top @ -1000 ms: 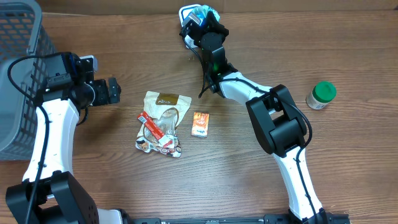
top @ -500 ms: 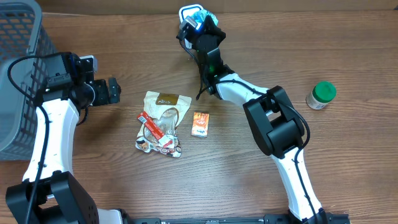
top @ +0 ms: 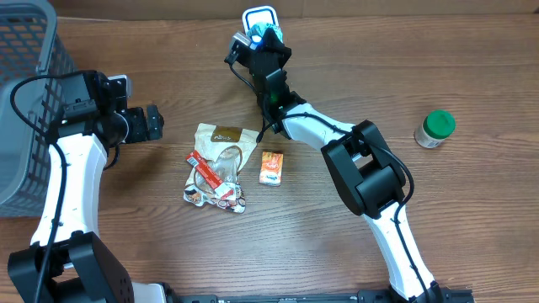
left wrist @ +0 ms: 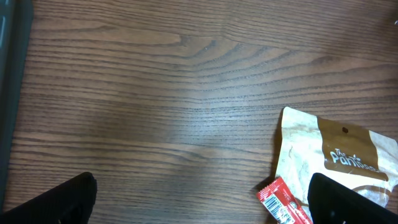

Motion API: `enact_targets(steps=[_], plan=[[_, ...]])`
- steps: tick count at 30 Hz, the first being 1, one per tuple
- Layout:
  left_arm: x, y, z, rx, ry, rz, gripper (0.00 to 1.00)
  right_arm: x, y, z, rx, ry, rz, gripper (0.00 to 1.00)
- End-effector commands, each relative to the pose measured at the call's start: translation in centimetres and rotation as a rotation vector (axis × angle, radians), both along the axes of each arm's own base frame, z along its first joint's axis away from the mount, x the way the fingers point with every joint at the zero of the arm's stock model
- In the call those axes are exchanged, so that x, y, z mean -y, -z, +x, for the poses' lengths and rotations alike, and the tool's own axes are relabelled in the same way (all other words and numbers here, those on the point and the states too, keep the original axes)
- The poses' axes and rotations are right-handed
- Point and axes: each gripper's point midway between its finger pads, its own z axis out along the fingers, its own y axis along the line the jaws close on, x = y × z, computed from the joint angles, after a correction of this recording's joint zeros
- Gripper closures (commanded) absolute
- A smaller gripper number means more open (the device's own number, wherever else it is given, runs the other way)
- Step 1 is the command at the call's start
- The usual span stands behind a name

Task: Scan the item barcode
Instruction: 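Hold the mint-green packet against the scanner face, then pull back, then carry the mint-green packet right and lower it near the jar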

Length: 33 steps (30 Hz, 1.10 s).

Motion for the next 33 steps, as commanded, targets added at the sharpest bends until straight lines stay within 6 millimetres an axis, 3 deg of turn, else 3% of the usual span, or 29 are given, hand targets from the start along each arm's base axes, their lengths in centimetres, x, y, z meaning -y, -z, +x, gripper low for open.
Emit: enact_targets(steps=[1, 4, 6, 11, 14, 19, 22, 25, 31, 33], plan=[[0.1, -0.4, 0.4, 0.014, 0.016, 0.002, 0.0, 0.4, -2.2, 0.2, 0.074, 0.039, 0.047, 0.97], [0.1, -0.4, 0.4, 0.014, 0.016, 0.002, 0.0, 1.3, -6.1, 0.0, 0.171, 0.085, 0.11, 0.97], [0.1, -0.4, 0.4, 0.014, 0.016, 0.002, 0.0, 1.6, -9.7, -0.5, 0.217, 0.087, 0.152, 0.97], [0.1, -0.4, 0.4, 0.014, 0.016, 0.002, 0.0, 3.2, -16.0, -2.0, 0.274, 0.124, 0.319, 0.97], [0.1, -0.4, 0.4, 0.014, 0.016, 0.002, 0.0, 4.0, -18.0, -3.1, 0.214, 0.136, 0.429, 0.97], [0.1, -0.4, 0.4, 0.014, 0.016, 0.002, 0.0, 5.9, -19.1, -5.8, 0.069, 0.194, 0.587, 0.97], [0.1, -0.4, 0.4, 0.014, 0.016, 0.002, 0.01, 7.6, -18.4, -8.0, -0.041, 0.263, 0.648, 0.97], [0.1, -0.4, 0.4, 0.014, 0.016, 0.002, 0.0, 9.4, -16.0, -10.3, -0.189, 0.337, 0.622, 0.96], [0.1, -0.4, 0.4, 0.014, 0.016, 0.002, 0.0, 11.6, -6.2, -17.3, -0.732, 0.444, 0.566, 0.96], [0.1, -0.4, 0.4, 0.014, 0.016, 0.002, 0.0, 12.6, -3.8, -19.9, -0.896, 0.491, 0.586, 0.96]])
